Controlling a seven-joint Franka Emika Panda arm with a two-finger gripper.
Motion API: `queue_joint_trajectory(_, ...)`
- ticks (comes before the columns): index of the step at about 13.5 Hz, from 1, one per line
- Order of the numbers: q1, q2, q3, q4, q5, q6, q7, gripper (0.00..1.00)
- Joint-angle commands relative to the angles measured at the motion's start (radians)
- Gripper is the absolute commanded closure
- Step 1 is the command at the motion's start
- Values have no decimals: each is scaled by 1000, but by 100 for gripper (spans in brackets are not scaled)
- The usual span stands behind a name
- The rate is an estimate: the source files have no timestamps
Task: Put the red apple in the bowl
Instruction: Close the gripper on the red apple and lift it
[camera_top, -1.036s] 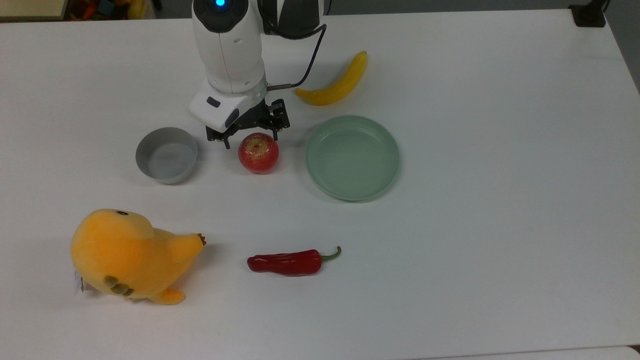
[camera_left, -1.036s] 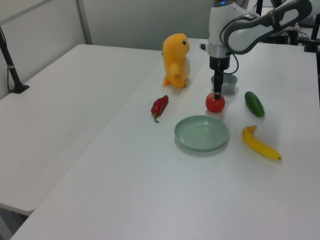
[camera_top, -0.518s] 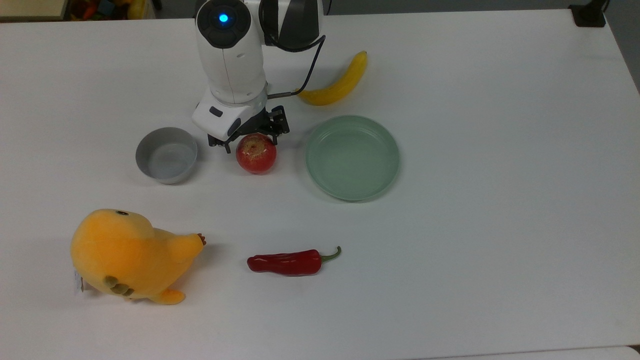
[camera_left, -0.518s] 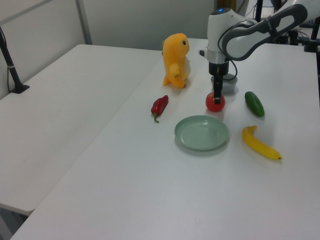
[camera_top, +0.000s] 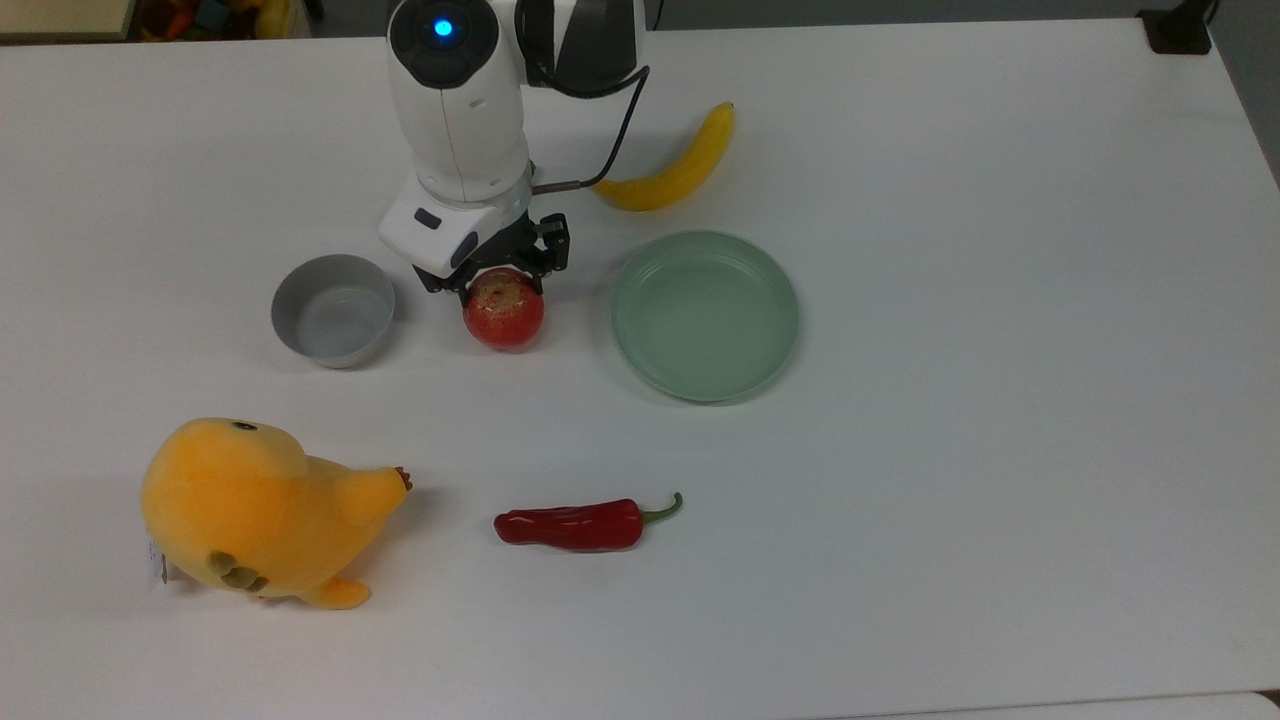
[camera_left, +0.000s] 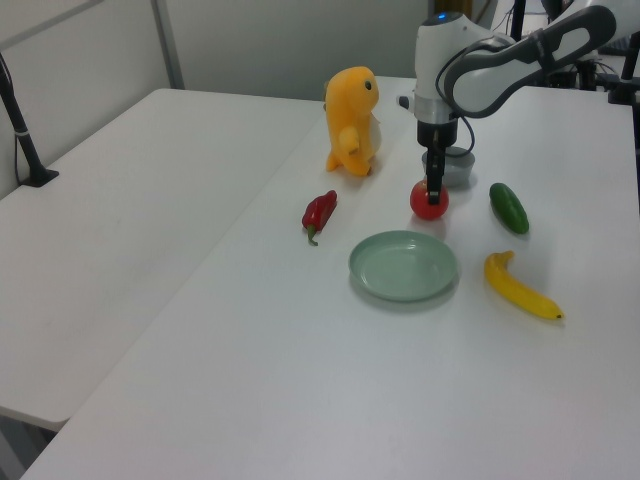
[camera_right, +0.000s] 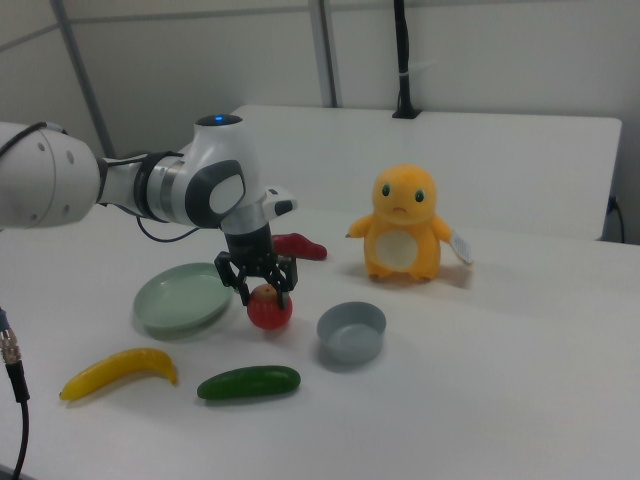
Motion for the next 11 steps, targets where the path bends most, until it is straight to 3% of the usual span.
queue_joint_trajectory(1, -2, -95, -4, 12, -8, -141, -13, 49)
queue_joint_trajectory(4, -1, -168, -5, 25, -3, -213, -2, 49)
queue_joint_trajectory(6, -2, -167, -7, 103, -9, -298, 49, 49)
queue_joint_trajectory(11, -36, -164, -37, 151, -11, -303, 24, 49)
